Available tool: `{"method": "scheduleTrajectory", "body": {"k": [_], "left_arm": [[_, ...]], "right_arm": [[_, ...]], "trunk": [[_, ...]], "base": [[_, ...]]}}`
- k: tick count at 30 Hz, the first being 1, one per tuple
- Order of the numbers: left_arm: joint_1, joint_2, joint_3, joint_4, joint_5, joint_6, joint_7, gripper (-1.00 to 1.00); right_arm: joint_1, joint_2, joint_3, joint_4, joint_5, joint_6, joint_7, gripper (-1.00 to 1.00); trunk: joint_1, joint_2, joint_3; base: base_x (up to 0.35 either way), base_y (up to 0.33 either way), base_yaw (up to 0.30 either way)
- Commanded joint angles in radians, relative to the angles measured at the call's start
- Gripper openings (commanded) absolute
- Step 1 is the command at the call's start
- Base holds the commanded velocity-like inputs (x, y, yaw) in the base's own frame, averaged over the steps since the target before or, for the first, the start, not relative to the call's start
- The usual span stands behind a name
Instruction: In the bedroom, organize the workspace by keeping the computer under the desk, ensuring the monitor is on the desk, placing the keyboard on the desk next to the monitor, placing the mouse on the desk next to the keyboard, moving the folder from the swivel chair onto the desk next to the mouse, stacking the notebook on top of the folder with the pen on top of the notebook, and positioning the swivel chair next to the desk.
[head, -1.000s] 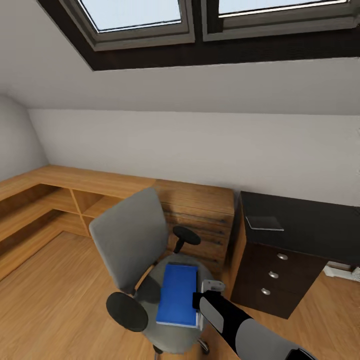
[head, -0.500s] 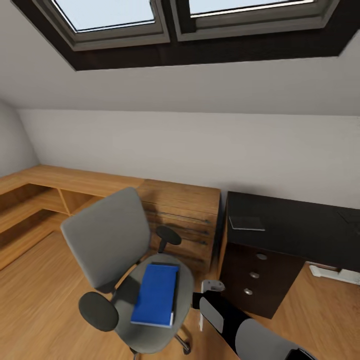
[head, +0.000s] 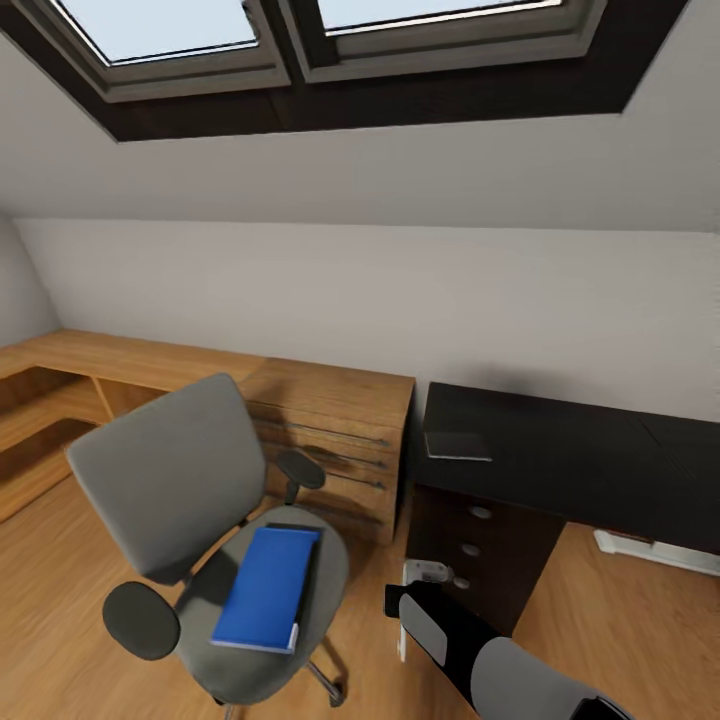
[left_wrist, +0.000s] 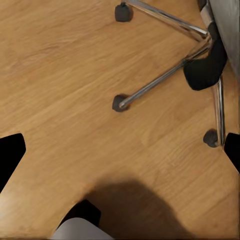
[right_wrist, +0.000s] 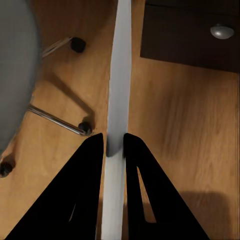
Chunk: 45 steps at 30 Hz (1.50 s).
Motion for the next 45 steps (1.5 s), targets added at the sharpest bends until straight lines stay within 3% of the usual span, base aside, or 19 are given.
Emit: {"method": "scheduleTrajectory", "body": {"k": [1, 14, 19, 25, 30, 33, 39, 45], "left_arm": [[0.000, 0.000, -0.001, -0.001, 0.010, -0.002, 0.000, 1.00], [0.000, -0.022, -0.003, 0.004, 0.012, -0.002, 0.000, 1.00], [0.000, -0.026, -0.004, 0.080, 0.010, -0.014, 0.000, 1.00], [0.000, -0.029, -0.007, 0.184, 0.009, -0.094, -0.001, 1.00], [0.000, -0.049, -0.032, 0.254, 0.009, -0.162, -0.017, 1.00], [0.000, -0.062, -0.126, 0.302, -0.003, -0.248, -0.060, 1.00], [0.000, -0.090, -0.252, 0.313, -0.016, -0.290, -0.073, 1.00], [0.000, -0.104, -0.336, 0.308, -0.023, -0.296, -0.072, 1.00]], "right_arm": [[-0.001, -0.001, 0.007, -0.002, -0.007, 0.003, -0.004, -1.00], [-0.001, -0.004, 0.006, -0.002, -0.007, 0.004, -0.004, -1.00], [-0.001, -0.005, 0.006, -0.002, -0.006, 0.004, -0.004, -1.00], [-0.001, -0.006, 0.006, -0.002, -0.006, 0.005, -0.004, -1.00], [-0.001, -0.006, 0.006, -0.002, -0.006, 0.004, -0.004, -1.00], [-0.001, -0.008, 0.006, -0.002, -0.006, 0.003, -0.004, -1.00], [-0.001, -0.010, 0.005, -0.003, -0.006, 0.003, -0.004, -1.00], [-0.001, -0.011, 0.002, -0.004, -0.007, 0.003, -0.004, -1.00]], "trunk": [[0.000, -0.001, -0.001], [0.000, -0.001, -0.001], [0.000, -0.001, -0.001], [0.000, -0.001, -0.001], [0.000, -0.001, -0.001], [0.000, -0.001, -0.001], [0.000, -0.001, -0.001], [0.000, -0.001, -0.001]], "base": [[-0.064, -0.327, 0.000], [-0.166, -0.274, 0.000], [-0.253, -0.216, 0.000], [-0.255, -0.226, 0.000], [-0.147, -0.134, 0.000], [-0.032, -0.029, 0.000], [-0.007, -0.007, 0.000], [-0.001, -0.001, -0.019]]}}
